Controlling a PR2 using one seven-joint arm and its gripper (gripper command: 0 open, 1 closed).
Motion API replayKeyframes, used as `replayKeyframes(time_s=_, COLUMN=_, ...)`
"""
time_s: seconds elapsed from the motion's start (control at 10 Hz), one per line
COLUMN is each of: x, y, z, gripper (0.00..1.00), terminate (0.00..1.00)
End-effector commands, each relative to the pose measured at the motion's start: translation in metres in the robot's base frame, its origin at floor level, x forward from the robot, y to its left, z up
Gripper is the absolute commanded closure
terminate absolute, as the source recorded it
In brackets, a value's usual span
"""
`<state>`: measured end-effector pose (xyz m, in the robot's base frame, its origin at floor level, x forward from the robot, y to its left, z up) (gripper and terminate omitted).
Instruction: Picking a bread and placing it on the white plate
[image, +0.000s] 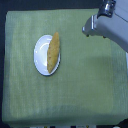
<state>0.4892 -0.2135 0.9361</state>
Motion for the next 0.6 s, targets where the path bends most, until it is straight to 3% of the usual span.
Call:
replayKeyframes(time_s=0.0, x=0.009, y=-0.064, z=-0.002, gripper=0.00, terminate=0.00)
replayKeyframes(time_s=0.4, x=0.021, y=-0.096, z=-0.001, gripper=0.00, terminate=0.00)
replayKeyframes(time_s=0.5, x=0.023, y=-0.107, z=-0.001, gripper=0.00, terminate=1.00)
